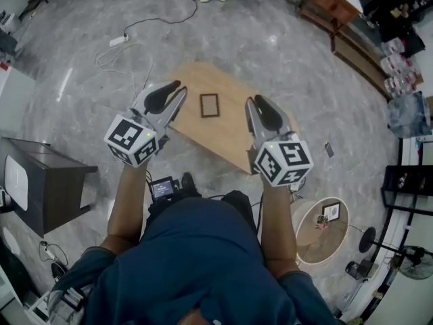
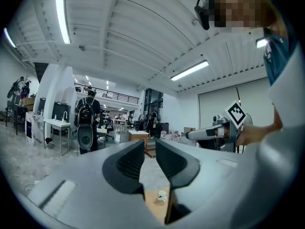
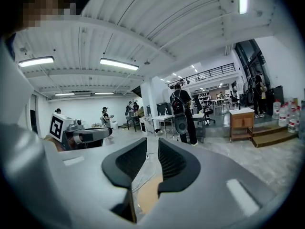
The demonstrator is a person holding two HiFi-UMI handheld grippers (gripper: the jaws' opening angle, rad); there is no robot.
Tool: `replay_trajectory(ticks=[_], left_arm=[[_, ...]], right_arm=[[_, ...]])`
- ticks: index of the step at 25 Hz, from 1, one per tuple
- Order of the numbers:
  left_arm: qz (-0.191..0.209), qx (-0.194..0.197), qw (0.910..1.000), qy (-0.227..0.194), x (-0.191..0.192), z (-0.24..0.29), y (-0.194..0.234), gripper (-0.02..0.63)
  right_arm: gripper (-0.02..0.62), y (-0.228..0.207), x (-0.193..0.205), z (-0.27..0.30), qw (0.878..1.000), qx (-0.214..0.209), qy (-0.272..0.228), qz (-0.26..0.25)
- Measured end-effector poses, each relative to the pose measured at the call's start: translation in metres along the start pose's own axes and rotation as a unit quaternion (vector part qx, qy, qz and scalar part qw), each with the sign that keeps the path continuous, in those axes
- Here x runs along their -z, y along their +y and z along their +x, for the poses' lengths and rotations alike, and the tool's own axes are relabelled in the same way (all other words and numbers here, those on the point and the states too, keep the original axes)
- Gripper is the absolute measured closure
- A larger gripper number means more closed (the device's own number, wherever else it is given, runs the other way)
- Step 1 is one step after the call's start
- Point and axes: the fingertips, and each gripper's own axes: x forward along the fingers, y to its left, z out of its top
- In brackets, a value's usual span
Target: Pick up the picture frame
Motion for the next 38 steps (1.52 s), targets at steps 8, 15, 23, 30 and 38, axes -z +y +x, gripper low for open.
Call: replay_trajectory(ticks=[8,15,23,30,38], left_arm=[[-0.013,0.012,0.9998,0.012,0.011,0.031,0.021,0.534],[-0.021,-0.01,0.9994,0.026,0.021,0.07,0.044,0.534],[-0.047,-0.044,0.9968,0.047,0.057,0.119,0.093,0.534],[-0.082,-0.064,0.9907,0.088,0.119,0.154,0.131,0.533],[-0.126,-0.082,0.9783,0.143,0.218,0.185,0.163,0.534]], right_arm=[[0.535,-0.021,0.005,0.025,1.0,0.003,0.012,0.009],[0.535,-0.061,0.01,0.066,0.999,-0.027,0.024,0.021],[0.535,-0.101,0.042,0.138,0.995,-0.062,0.073,0.03],[0.534,-0.127,0.093,0.197,0.988,-0.083,0.124,0.047],[0.534,-0.165,0.186,0.247,0.975,-0.082,0.192,0.077]])
